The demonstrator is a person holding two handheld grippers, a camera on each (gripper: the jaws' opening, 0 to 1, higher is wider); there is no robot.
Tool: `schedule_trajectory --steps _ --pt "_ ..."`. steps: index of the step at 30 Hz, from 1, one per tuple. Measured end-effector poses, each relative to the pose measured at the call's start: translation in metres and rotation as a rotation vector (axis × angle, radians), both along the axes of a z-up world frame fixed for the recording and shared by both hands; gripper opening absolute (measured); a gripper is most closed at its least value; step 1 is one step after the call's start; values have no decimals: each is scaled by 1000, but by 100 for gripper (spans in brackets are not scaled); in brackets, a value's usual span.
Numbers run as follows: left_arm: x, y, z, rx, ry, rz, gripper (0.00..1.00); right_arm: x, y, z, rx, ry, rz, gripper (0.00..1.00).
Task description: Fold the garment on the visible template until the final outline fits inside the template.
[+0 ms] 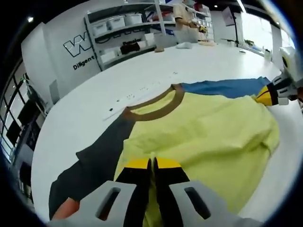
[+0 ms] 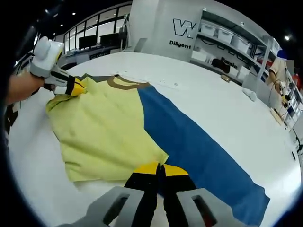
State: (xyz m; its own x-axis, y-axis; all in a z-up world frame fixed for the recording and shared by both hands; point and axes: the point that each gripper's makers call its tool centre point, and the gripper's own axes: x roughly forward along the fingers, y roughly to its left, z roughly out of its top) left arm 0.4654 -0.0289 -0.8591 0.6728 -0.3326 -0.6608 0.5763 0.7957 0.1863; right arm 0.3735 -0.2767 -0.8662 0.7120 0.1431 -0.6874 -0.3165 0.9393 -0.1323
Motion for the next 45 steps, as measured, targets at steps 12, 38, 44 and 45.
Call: schedule_trajectory --steps 12,38,44,45 --pt "0 8 43 -120 -73 5 0 1 0 13 33 -40 -9 0" --pt "-45 73 122 -364 -180 86 0 -12 35 123 62 -261 119 0" --pt "-60 87 145 -381 -220 85 0 -23 42 149 30 -304 166 0" --pt "-63 90 150 -386 -228 83 0 -25 43 153 27 -311 174 0"
